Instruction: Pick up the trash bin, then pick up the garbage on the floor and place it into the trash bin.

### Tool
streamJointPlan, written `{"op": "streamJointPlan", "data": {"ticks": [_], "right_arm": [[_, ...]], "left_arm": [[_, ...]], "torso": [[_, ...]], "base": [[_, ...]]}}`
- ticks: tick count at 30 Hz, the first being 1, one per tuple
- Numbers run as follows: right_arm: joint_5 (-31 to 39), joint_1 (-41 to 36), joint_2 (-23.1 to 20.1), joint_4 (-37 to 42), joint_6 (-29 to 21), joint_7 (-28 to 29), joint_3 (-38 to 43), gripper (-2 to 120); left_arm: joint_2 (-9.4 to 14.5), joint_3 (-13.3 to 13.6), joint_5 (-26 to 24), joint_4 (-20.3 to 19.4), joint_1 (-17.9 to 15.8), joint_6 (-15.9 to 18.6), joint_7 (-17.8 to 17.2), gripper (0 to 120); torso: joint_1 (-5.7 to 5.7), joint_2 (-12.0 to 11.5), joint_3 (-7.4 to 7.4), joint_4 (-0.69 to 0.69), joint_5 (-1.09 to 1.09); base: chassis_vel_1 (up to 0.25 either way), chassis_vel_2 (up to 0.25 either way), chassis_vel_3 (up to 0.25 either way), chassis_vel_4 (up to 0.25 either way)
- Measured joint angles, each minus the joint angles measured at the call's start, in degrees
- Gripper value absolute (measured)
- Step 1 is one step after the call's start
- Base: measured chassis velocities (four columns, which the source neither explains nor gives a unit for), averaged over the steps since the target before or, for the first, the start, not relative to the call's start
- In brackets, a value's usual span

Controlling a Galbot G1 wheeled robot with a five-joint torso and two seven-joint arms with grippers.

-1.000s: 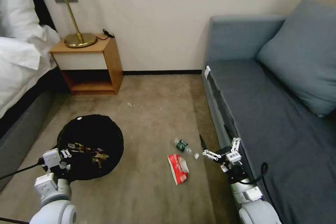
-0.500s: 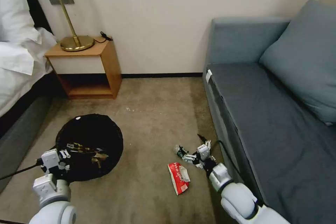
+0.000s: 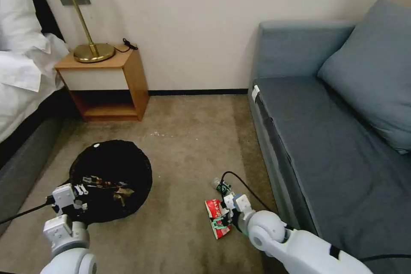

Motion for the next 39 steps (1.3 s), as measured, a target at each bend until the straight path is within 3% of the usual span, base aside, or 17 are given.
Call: {"op": "streamJointPlan", "data": {"ticks": [3, 6, 10, 15, 19, 28, 30, 35, 39], "right_arm": [[-0.85, 0.04, 0.38, -1.1, 0.0, -0.52, -0.15, 98], [-1.51, -0.22, 0.93, -1.88, -0.04, -1.09, 0.11, 88], [-3.88, -0.98, 1.87, -3.79, 0.25, -3.29, 1.58, 70], [-5.12, -1.75, 1.89, -4.31, 1.44, -4.7, 2.41, 57], [-6.94, -2.26, 2.04, -5.59, 3.31, -5.81, 2.93, 36], [-8.88, -3.02, 2.4, -6.16, 5.01, -6.94, 3.08, 11], [-10.09, -3.6, 2.16, -6.25, 6.69, -8.02, 2.92, 0], [-12.16, -3.85, 1.97, -6.29, 8.21, -8.25, 2.93, 0], [-16.0, -3.78, 1.98, -7.1, 22.0, -11.24, 3.19, 0]], "left_arm": [[0.16, -0.15, 0.02, 0.03, 0.06, -0.11, -0.09, 5], [0.2, -0.18, 0.09, 0.03, 0.2, -0.2, -0.18, 5], [0.2, -0.07, 0.48, -0.16, 0.64, -0.31, -0.24, 5], [0.2, -0.06, 0.54, -0.22, 0.77, -0.38, -0.29, 5], [0.14, 0.05, 0.54, 0.2, 0.76, -0.41, -0.39, 5], [0.2, 0.19, 0.44, 0.25, 0.39, -0.23, -0.4, 5], [0.23, 0.19, 0.38, 0.27, 0.1, -0.15, -0.4, 5], [0.24, 0.25, 0.35, 0.61, -0.21, -0.03, -0.4, 5], [0.31, 0.37, 0.19, 1.22, -0.54, 0.06, -0.19, 5]], "torso": [[0.0, 0.0, 0.0, 0.0, 0.0], [0.0, 0.0, 0.0, 0.0, 0.0], [0.0, 0.0, 0.0, 0.0, 0.01], [0.0, 0.0, 0.0, 0.0, 0.0], [0.01, 0.0, 0.0, 0.0, 0.0], [0.0, 0.0, 0.0, 0.0, 0.01], [0.01, 0.0, 0.0, 0.0, 0.01], [0.0, 0.0, 0.0, 0.0, 0.01], [0.01, 0.0, 0.0, -0.01, 0.01]], "base": [[0.0, 0.0, 0.0, 0.0], [0.0, 0.0, 0.0, 0.0], [0.0, 0.0, 0.0, 0.0], [0.0, 0.0, 0.0, 0.0], [0.0, 0.0, 0.0, 0.0], [0.0, 0.0, 0.0, 0.0], [0.0, 0.0, 0.0, 0.0], [0.0, 0.0, 0.0, 0.0], [0.0, 0.0, 0.0, 0.0]]}}
